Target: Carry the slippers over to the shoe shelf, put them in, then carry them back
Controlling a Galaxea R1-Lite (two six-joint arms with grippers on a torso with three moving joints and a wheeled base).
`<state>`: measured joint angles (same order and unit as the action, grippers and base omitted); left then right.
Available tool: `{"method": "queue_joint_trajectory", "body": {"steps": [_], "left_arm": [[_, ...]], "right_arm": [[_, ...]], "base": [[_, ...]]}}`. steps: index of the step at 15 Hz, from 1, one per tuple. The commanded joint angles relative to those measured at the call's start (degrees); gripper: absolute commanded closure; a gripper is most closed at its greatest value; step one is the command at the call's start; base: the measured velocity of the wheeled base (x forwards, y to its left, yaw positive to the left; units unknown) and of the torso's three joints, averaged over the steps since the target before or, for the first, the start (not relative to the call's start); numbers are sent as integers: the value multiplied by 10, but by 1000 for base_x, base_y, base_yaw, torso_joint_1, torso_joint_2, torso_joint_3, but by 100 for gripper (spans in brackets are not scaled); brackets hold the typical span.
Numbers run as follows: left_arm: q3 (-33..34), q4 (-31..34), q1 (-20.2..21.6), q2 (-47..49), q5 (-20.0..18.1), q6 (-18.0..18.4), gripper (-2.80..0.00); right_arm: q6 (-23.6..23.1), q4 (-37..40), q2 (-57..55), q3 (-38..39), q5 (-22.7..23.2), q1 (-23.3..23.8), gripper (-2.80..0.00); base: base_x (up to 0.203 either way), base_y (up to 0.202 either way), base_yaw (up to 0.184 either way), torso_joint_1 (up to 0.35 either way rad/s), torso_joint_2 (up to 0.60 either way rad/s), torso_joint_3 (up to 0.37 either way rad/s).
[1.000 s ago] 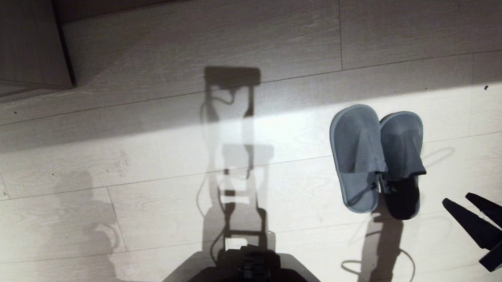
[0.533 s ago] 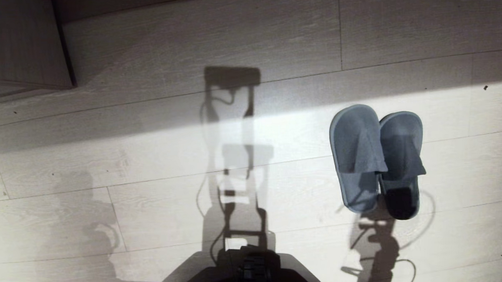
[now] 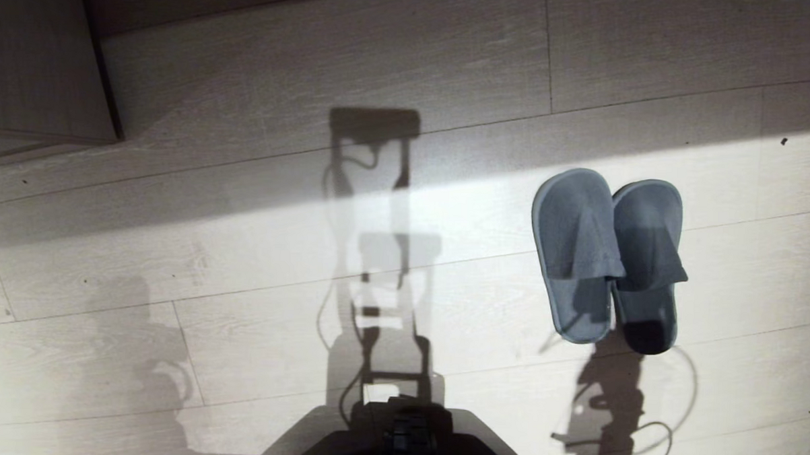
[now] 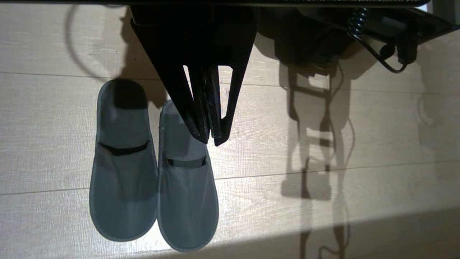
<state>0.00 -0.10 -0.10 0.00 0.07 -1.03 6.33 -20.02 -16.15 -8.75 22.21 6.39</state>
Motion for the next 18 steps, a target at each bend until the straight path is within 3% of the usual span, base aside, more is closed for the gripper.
{"method": "queue_joint_trajectory", "body": {"steps": [1,6,8,10,12,14,17,18], "left_arm": [[0,0,0,-1,0,1,0],[0,0,0,-1,0,1,0],[0,0,0,-1,0,1,0],[0,0,0,-1,0,1,0],[0,0,0,-1,0,1,0],[0,0,0,-1,0,1,0],[0,0,0,-1,-1,1,0],[0,-1,0,-1,0,1,0]], "right_arm": [[1,-1,4,8,2,-1,0],[8,40,20,1,-1,-30,0],[6,110,82,-1,-18,-50,0],[3,171,146,10,-68,-58,0],[-12,180,163,64,-169,-60,0],[-11,133,163,87,-193,-59,0],[-35,193,163,88,-204,-59,0],[-42,206,163,88,-229,-59,0]], "base": [[0,0,0,0,0,0],[0,0,0,0,0,0],[0,0,0,0,0,0],[0,0,0,0,0,0],[0,0,0,0,0,0],[0,0,0,0,0,0],[0,0,0,0,0,0],[0,0,0,0,0,0]]}}
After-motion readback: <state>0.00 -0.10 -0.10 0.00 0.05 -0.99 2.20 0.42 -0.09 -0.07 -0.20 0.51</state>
